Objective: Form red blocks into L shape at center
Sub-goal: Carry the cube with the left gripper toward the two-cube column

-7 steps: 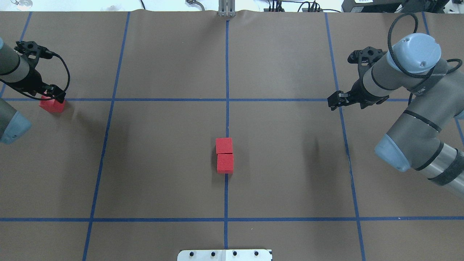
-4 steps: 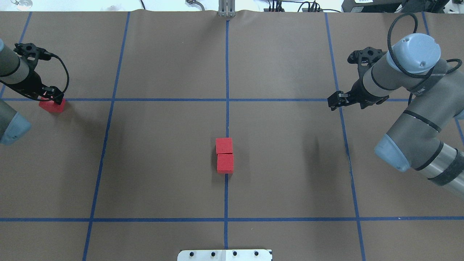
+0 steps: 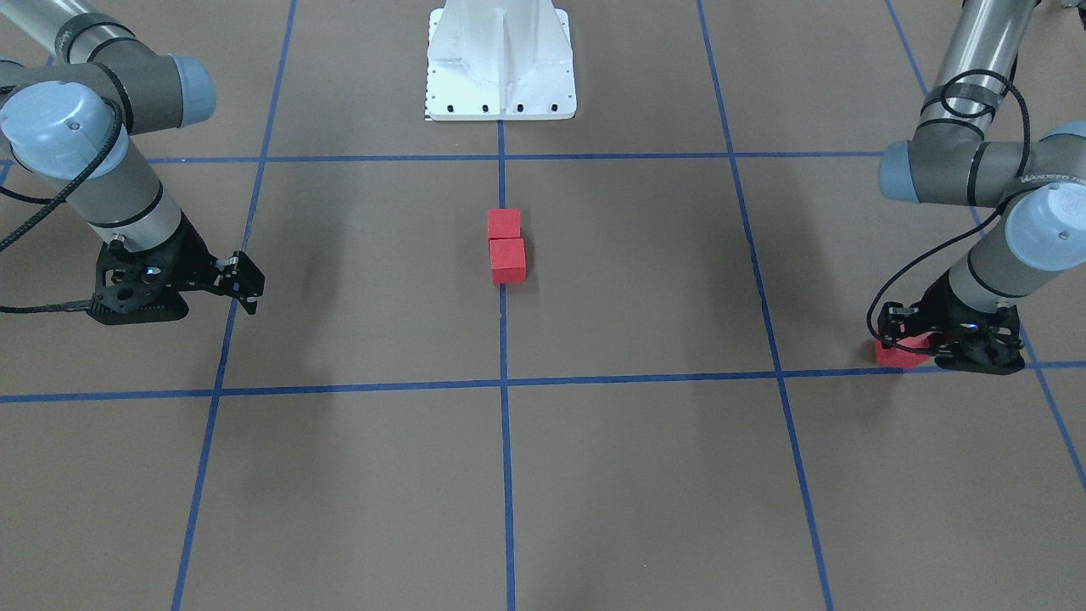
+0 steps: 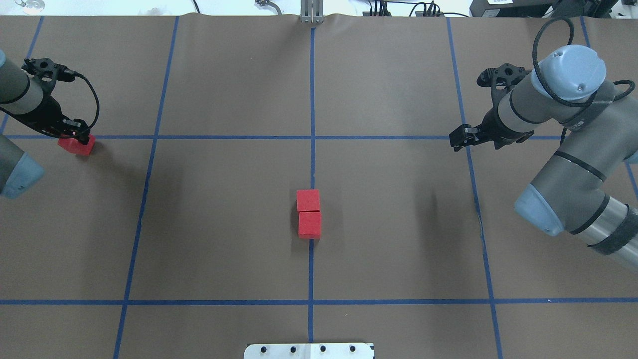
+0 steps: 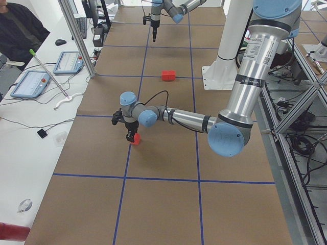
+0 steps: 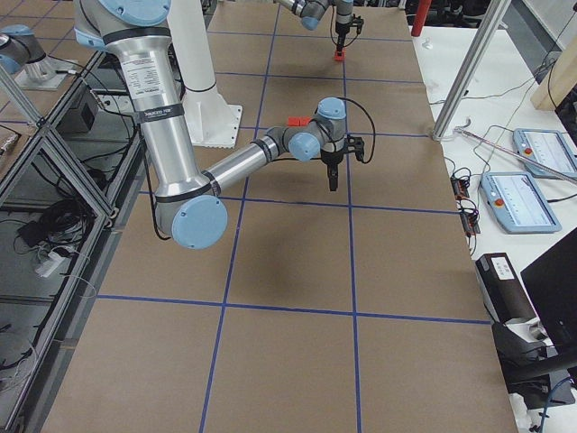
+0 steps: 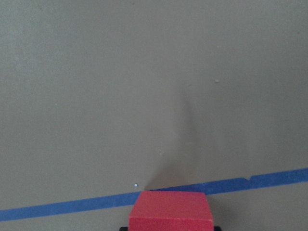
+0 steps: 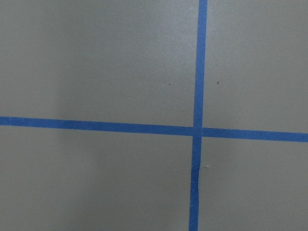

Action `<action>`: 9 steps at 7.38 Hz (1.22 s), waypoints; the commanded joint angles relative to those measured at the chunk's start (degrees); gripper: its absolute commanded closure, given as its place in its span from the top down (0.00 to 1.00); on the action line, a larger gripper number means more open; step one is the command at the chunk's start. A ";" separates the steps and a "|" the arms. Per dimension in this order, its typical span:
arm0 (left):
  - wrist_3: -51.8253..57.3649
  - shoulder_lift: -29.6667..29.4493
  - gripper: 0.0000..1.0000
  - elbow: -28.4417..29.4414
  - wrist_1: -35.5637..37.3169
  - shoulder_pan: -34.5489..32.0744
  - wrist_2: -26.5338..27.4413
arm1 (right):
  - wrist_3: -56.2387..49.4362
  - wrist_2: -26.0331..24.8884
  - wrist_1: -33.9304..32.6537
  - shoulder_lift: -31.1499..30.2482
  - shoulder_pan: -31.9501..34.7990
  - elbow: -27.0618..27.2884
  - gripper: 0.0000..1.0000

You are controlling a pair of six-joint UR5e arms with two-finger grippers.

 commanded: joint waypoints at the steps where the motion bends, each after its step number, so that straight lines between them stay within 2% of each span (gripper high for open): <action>1: -11.78 -4.70 0.00 -3.13 3.15 -0.09 -4.46 | 0.05 0.00 0.00 0.05 0.00 0.18 1.00; 3: -28.04 -9.55 0.00 -4.80 5.79 1.30 -4.72 | 0.05 0.00 0.00 0.05 0.00 0.18 1.00; 5: -52.08 -10.62 0.00 -10.23 7.82 5.43 -3.76 | 0.13 0.00 0.00 0.05 0.09 0.18 1.00; 7: -70.56 -10.79 0.00 -15.68 7.82 13.40 4.11 | 0.13 0.00 0.00 -0.04 0.09 0.09 1.00; 8: -81.80 -12.97 0.00 -15.97 8.43 17.71 7.81 | 0.13 0.00 0.00 -0.22 0.09 0.09 1.00; 9: -93.57 -17.34 0.00 -15.80 14.01 21.93 10.81 | 0.13 0.00 0.00 -0.39 0.09 0.18 1.00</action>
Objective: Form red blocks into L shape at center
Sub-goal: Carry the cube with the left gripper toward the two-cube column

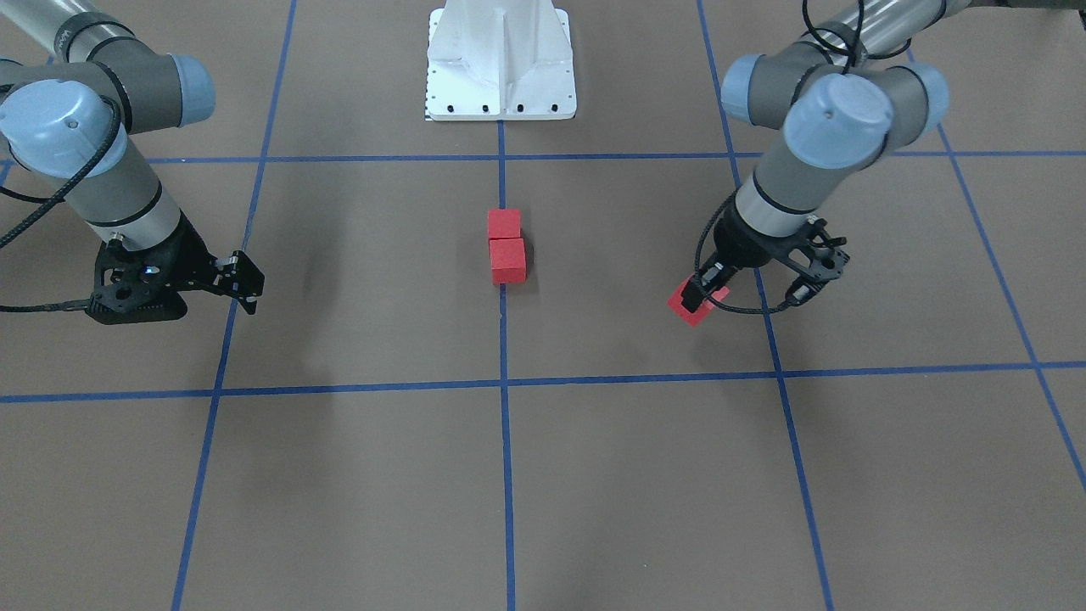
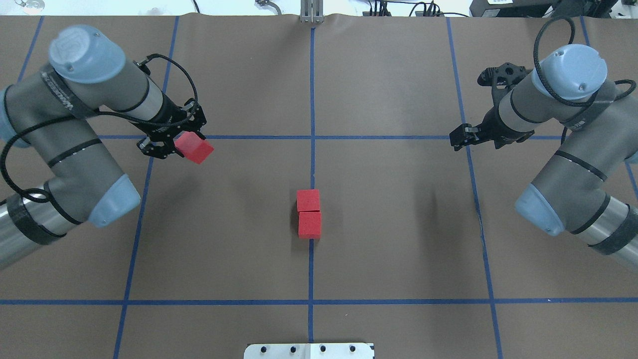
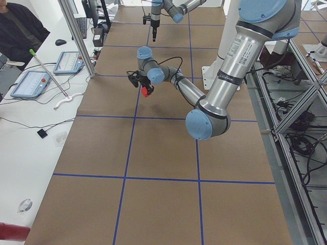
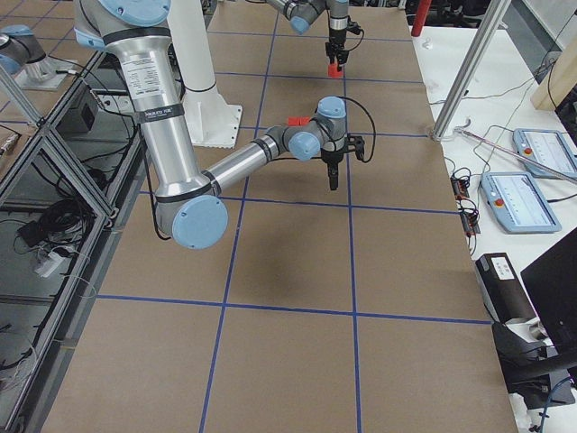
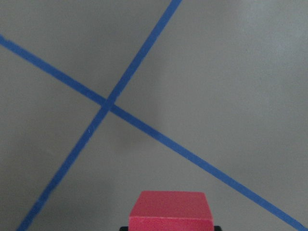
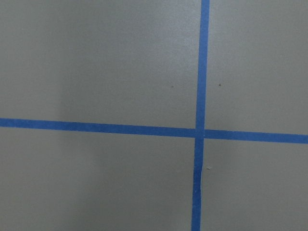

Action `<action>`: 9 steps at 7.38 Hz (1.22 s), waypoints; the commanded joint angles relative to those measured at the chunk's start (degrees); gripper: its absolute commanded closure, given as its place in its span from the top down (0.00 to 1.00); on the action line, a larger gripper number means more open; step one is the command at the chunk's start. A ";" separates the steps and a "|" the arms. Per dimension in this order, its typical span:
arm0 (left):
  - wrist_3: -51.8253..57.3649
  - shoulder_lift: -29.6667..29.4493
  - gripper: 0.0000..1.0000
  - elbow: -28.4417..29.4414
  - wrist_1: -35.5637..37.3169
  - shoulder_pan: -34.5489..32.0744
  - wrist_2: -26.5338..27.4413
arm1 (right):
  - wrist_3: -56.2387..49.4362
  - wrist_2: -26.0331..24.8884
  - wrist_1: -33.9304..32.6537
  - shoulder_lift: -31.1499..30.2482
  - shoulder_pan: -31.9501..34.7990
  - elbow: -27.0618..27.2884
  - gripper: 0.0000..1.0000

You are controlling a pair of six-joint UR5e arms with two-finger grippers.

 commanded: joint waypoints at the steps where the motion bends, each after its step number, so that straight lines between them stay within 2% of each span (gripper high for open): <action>1: -20.69 -8.19 0.00 -0.62 10.61 7.10 6.85 | 0.00 0.00 0.00 -0.21 0.00 0.06 1.00; 2: -26.49 -8.58 0.00 -0.45 11.02 9.29 10.18 | 0.00 0.00 0.00 -0.30 0.00 0.06 1.00; 6: -49.88 -11.21 0.00 1.48 11.11 11.69 8.99 | 0.27 -0.09 0.00 -0.21 0.09 0.32 1.00; 9: -54.83 -14.80 0.00 7.44 10.85 13.61 8.99 | 1.06 -0.09 0.00 -0.30 0.09 0.50 1.00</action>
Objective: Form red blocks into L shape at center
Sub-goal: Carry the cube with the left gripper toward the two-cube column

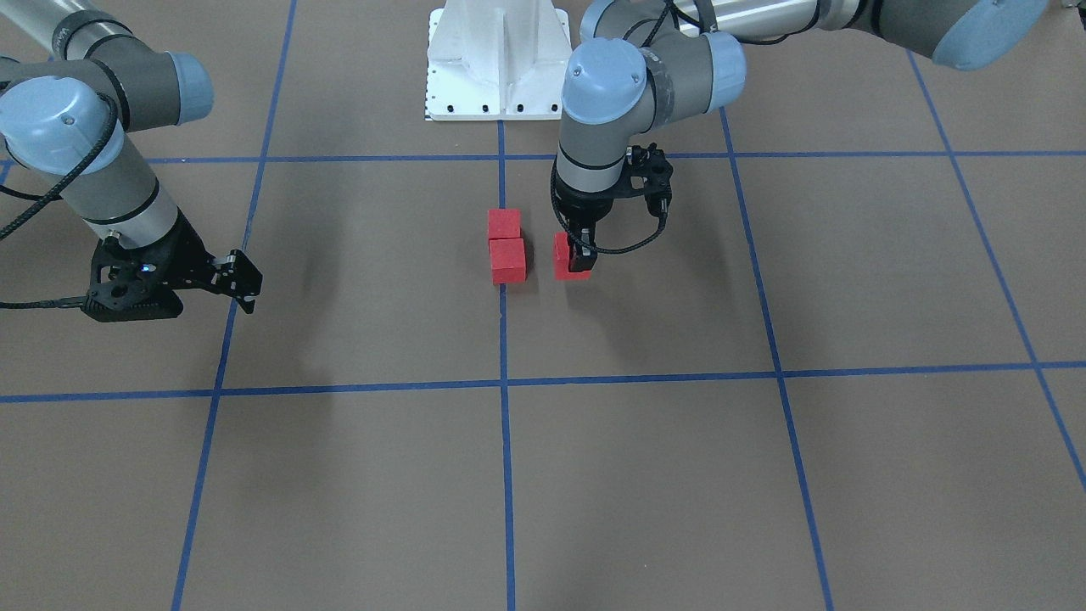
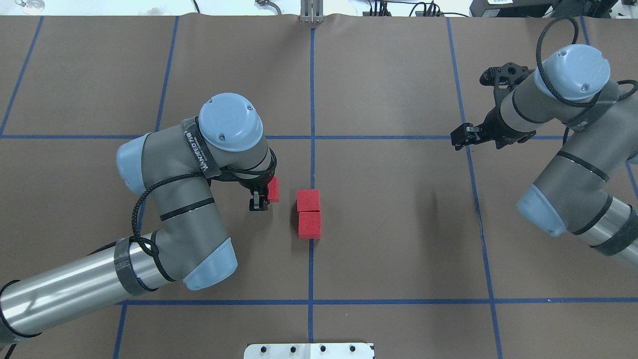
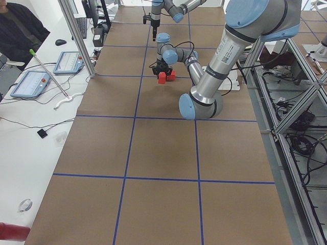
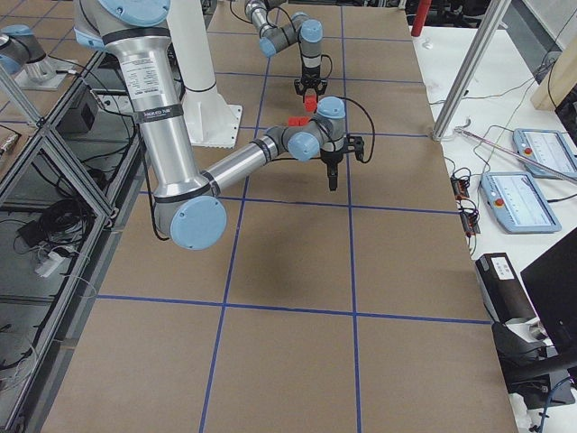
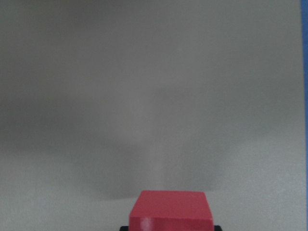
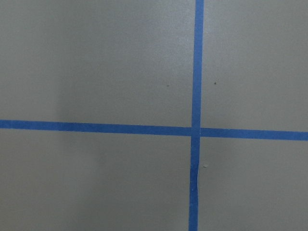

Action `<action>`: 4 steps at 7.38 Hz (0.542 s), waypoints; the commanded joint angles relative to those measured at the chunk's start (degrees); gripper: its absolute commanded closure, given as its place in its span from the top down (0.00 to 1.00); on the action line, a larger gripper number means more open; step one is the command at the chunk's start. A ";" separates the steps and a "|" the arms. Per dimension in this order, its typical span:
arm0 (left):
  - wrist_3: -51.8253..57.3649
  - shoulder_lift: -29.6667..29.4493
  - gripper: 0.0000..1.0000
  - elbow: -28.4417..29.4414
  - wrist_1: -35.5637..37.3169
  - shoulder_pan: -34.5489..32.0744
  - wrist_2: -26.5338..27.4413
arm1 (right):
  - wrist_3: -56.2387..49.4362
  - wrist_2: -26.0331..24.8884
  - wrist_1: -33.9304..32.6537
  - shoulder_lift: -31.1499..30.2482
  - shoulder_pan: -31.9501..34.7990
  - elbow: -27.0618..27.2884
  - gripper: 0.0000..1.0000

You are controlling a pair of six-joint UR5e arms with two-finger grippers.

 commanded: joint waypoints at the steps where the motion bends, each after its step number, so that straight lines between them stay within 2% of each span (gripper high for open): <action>1: -2.72 -2.40 0.00 3.42 -0.26 1.20 0.07 | 0.06 -0.09 0.00 -0.16 0.00 -0.05 1.00; 4: -3.43 -3.02 0.00 5.01 -0.26 1.99 -0.02 | 0.06 -0.18 0.00 -0.16 0.00 0.30 1.00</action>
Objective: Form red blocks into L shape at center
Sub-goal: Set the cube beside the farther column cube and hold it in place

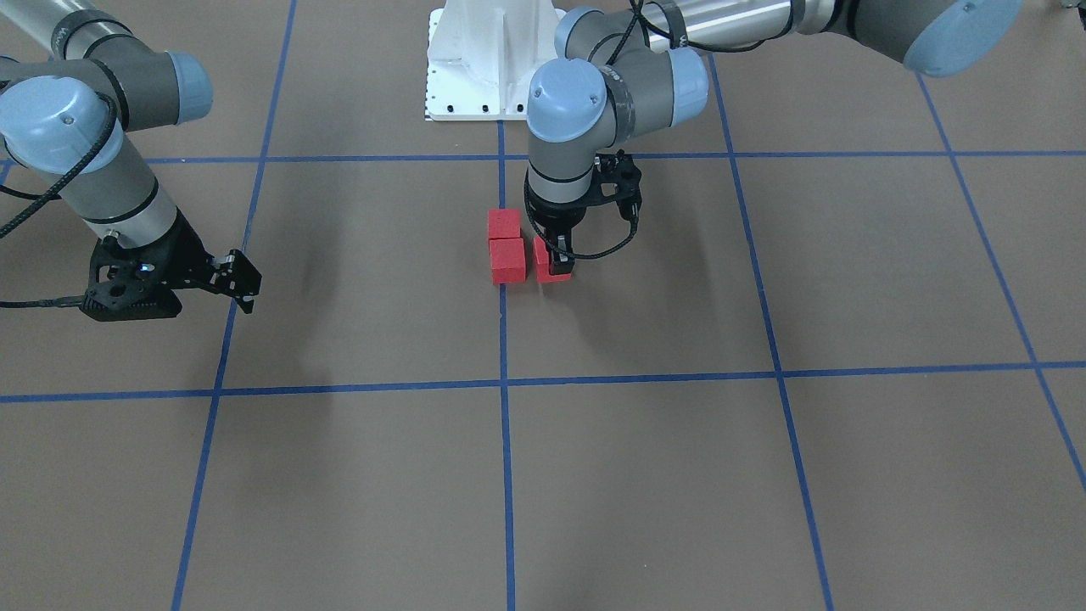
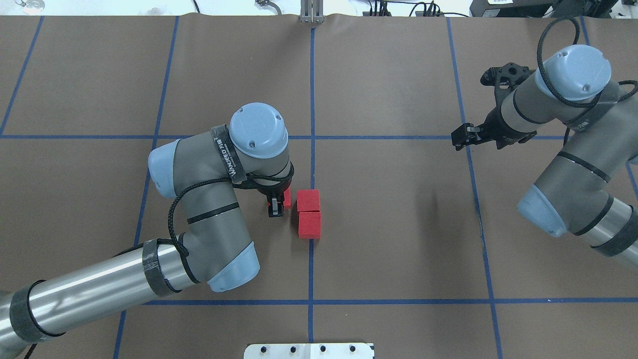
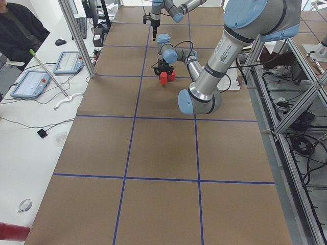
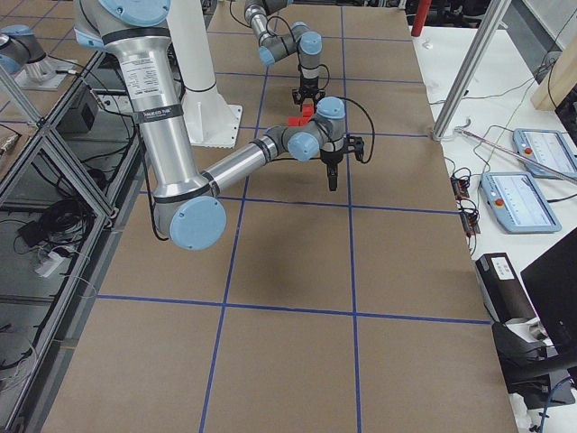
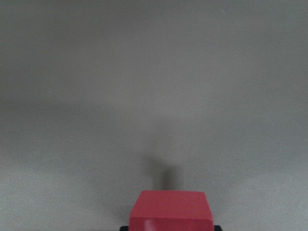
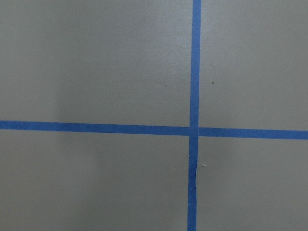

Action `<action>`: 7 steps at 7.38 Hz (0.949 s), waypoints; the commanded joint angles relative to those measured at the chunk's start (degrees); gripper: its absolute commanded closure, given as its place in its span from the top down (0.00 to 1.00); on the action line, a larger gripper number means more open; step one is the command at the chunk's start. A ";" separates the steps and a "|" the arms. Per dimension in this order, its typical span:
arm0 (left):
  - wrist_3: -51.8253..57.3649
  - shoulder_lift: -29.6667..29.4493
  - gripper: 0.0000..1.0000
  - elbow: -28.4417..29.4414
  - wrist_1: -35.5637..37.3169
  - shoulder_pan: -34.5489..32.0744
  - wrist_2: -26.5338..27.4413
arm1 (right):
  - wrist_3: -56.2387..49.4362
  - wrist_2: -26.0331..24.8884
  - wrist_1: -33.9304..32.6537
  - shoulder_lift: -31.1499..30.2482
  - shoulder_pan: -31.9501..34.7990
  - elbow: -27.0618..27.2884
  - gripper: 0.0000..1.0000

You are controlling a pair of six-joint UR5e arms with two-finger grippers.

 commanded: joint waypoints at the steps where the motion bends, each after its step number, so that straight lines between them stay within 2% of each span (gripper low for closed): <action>1: -0.50 -0.26 0.00 0.30 -0.02 0.53 -0.01 | 0.05 -0.04 0.05 0.00 0.00 0.26 1.00; 7: -0.86 -0.26 0.00 0.30 -0.63 1.32 -0.01 | -0.04 -0.04 0.05 0.08 0.00 0.17 1.00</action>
